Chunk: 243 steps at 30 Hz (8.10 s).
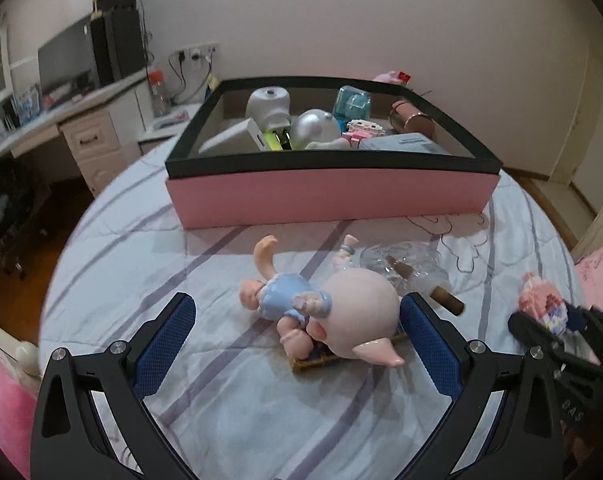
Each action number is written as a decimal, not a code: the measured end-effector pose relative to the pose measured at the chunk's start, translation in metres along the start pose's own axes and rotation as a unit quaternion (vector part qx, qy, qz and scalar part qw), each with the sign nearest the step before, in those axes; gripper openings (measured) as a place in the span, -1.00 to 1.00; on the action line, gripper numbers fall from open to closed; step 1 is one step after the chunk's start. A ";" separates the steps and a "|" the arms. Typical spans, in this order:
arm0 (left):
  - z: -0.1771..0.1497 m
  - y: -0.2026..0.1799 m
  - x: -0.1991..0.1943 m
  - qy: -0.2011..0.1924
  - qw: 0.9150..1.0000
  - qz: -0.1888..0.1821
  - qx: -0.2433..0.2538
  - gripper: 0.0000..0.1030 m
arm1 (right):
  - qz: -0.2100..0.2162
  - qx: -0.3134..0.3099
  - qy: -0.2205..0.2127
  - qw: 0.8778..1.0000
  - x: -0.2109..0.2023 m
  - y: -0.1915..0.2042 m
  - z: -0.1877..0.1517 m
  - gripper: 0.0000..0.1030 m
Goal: Organize rigid objects
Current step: 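Grasp the pig-and-doll figure with the left tool while the right tool grasps the block donut, then lift the figure and block donut over the pink box with both tools, then release the figure into the box with the left tool while the right tool releases the donut, then withdraw both tools from the pink box back toward the bed, then grasp the blue-and-gold box with the left tool while the right tool grasps the glass bottle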
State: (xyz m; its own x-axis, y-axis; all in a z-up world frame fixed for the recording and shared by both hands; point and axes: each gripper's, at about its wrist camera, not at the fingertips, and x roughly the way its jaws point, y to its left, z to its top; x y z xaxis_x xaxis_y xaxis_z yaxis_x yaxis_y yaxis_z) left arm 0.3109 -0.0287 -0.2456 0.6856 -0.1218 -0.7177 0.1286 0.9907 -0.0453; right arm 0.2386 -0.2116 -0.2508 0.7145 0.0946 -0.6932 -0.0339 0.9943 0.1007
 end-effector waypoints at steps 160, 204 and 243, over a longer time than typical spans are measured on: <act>0.006 -0.010 -0.212 -0.290 0.955 0.062 0.027 1.00 | 0.011 -0.044 -0.279 0.959 -0.185 0.068 0.063 0.70; -0.027 -0.027 -0.057 -0.038 0.999 -0.007 -0.005 1.00 | -0.003 0.041 -0.140 0.989 -0.088 -0.011 0.016 0.70; -0.019 0.058 -0.007 0.030 0.987 0.061 -0.148 1.00 | 0.030 0.003 -0.042 0.999 -0.025 0.025 0.024 0.70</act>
State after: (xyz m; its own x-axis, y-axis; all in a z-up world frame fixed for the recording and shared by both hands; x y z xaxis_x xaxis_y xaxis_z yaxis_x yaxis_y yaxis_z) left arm 0.2995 0.0306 -0.2565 0.6381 -0.0047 -0.7699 -0.1742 0.9732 -0.1503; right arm 0.2365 -0.1899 -0.2135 0.7671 0.1496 -0.6239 -0.0751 0.9867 0.1442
